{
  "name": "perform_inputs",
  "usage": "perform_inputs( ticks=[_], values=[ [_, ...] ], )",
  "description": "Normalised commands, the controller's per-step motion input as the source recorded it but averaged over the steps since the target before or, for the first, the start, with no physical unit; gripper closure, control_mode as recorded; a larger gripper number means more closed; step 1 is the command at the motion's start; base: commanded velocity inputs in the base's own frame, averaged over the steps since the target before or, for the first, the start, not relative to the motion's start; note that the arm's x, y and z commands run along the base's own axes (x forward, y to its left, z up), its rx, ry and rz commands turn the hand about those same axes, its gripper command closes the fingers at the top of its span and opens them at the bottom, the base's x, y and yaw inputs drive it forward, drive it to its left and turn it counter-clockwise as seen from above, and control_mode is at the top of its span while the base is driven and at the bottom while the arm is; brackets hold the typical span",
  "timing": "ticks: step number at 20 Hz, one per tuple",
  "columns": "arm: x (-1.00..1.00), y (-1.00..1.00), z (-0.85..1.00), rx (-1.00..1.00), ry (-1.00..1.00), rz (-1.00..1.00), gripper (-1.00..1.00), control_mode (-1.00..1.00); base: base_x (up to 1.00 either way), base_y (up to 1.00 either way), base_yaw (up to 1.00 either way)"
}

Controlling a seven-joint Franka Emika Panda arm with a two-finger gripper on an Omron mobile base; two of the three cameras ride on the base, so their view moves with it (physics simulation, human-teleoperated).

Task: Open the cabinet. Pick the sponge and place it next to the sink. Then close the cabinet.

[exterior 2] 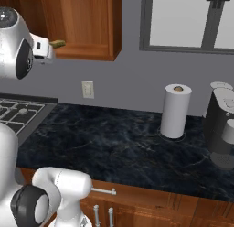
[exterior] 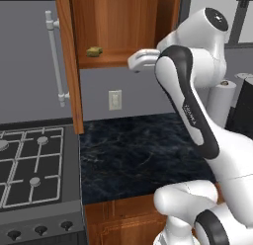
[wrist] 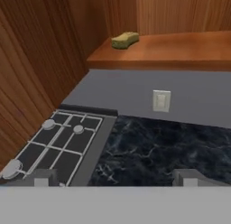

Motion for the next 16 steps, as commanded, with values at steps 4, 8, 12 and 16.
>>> perform_inputs(
  ticks=[4, 8, 12, 16],
  values=[
    [0.54, 0.00, 0.03, -0.09, 0.04, -0.09, -1.00, -1.00, 0.00, 0.00, 0.00],
    [0.74, 0.00, 0.00, -0.02, 0.04, -0.10, -1.00, -1.00, 0.00, 0.00, 0.00],
    [0.65, 0.00, 0.00, 0.00, 0.00, -0.06, -1.00, -1.00, 0.00, 0.00, 0.00],
    [0.50, 0.00, 0.00, 0.00, 0.00, -0.02, -1.00, -1.00, 0.00, 0.00, 0.00]
  ],
)
